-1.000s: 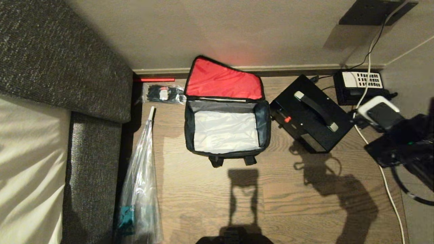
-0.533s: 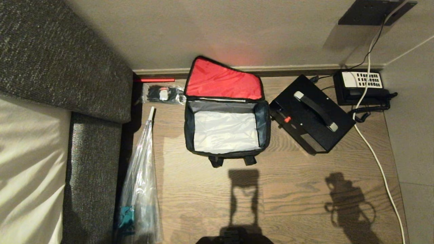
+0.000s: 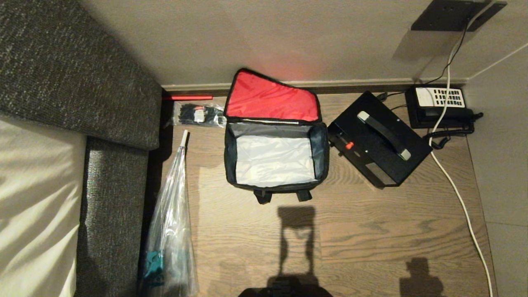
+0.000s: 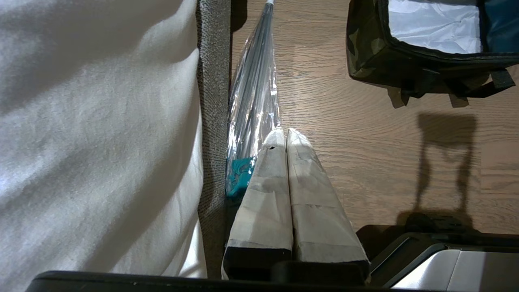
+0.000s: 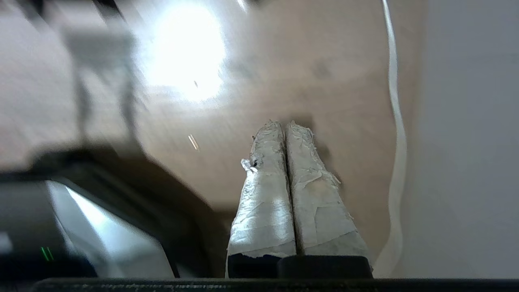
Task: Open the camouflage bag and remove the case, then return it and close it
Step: Grip the handle again
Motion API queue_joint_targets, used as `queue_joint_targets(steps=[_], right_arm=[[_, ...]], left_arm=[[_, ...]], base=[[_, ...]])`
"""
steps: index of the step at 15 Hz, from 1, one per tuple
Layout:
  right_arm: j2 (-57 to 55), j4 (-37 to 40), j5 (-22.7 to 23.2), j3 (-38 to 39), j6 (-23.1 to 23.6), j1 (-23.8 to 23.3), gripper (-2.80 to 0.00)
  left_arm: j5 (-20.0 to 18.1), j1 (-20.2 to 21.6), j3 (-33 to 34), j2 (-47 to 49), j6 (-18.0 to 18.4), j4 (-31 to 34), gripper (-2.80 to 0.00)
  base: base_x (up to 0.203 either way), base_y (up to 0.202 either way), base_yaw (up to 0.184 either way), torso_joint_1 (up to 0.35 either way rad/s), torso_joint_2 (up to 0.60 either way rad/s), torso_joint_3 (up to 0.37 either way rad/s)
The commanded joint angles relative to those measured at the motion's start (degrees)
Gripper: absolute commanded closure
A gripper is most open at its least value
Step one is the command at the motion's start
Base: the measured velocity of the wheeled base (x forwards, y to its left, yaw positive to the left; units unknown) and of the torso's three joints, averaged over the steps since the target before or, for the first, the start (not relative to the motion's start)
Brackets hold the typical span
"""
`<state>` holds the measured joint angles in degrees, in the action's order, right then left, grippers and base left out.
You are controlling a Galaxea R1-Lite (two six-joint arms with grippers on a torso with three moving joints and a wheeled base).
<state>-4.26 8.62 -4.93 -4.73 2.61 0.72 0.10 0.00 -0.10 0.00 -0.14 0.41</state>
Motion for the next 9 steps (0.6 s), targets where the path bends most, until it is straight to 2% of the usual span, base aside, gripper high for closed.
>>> queue_joint_targets(steps=[1,2,5,9], right_arm=[[2.67,-12.79,3.53,5.37,-4.81,-0.19,0.0],[4.08,-12.11,3.74,5.44,-7.41,-0.19,0.0],[4.78,-9.71,4.33,5.52,-2.75,-0.27,0.0],[6.1,-9.78,4.35,5.52,-3.91,-0.19,0.0]], left_arm=[[-0.01,0.0,0.01,-0.09,-0.04,0.02,0.0],[-0.01,0.0,0.01,-0.09,-0.04,0.02,0.0],[0.03,0.0,0.01,-0.09,-0.04,0.02,0.0],[0.08,0.0,0.01,-0.09,-0.04,0.02,0.0]], base=[[0.0,0.0,0.0,0.0,0.0,0.0],[0.0,0.0,0.0,0.0,0.0,0.0],[0.0,0.0,0.0,0.0,0.0,0.0],[0.0,0.0,0.0,0.0,0.0,0.0]])
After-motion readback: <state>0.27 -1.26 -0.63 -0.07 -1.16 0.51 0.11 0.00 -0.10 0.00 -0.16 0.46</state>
